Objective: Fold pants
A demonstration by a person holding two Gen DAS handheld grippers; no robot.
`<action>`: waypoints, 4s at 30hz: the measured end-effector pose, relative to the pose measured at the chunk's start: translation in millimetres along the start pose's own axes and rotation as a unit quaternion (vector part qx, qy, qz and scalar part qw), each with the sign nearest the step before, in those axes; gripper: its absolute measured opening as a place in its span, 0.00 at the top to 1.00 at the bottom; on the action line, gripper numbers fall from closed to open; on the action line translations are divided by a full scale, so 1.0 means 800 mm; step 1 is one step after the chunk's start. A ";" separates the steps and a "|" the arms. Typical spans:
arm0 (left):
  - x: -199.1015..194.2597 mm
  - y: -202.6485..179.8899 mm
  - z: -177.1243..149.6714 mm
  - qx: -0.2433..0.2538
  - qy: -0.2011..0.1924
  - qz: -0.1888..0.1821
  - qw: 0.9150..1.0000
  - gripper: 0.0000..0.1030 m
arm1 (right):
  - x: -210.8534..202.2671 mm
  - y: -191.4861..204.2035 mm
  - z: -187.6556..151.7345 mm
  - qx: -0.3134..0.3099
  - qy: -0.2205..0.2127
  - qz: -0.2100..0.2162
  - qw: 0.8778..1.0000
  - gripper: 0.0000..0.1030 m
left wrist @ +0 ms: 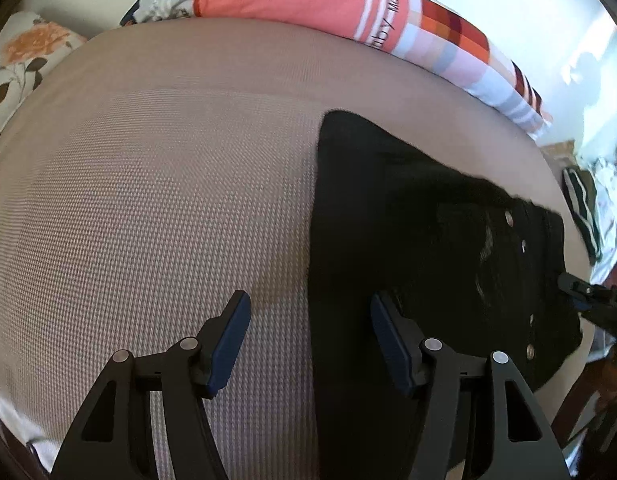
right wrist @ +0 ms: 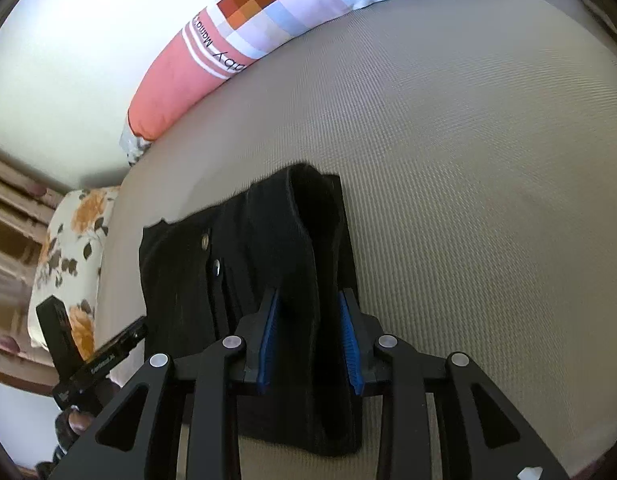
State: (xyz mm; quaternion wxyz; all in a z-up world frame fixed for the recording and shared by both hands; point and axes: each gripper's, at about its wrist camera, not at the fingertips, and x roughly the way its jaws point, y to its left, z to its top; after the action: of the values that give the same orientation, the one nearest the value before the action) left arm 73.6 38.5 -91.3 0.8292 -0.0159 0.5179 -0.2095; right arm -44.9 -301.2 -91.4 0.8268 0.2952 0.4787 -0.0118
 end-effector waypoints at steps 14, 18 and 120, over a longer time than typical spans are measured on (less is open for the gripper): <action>-0.014 -0.033 -0.038 0.044 -0.004 0.006 0.999 0.38 | -0.023 0.015 -0.048 -0.041 0.008 0.004 0.999 0.75; -0.019 -0.039 -0.044 0.051 -0.006 0.011 0.999 0.38 | -0.023 0.013 -0.052 -0.036 0.004 0.006 0.999 0.76; 0.024 0.016 0.022 -0.023 0.091 -0.172 0.981 0.28 | 0.057 -0.051 0.013 -0.031 0.124 0.178 0.976 0.50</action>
State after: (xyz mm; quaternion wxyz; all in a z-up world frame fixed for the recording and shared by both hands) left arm 100.4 39.4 -102.4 0.7295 -0.1042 0.5858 -0.3374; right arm -24.0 -328.0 -143.7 0.7586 0.3489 0.5173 0.1877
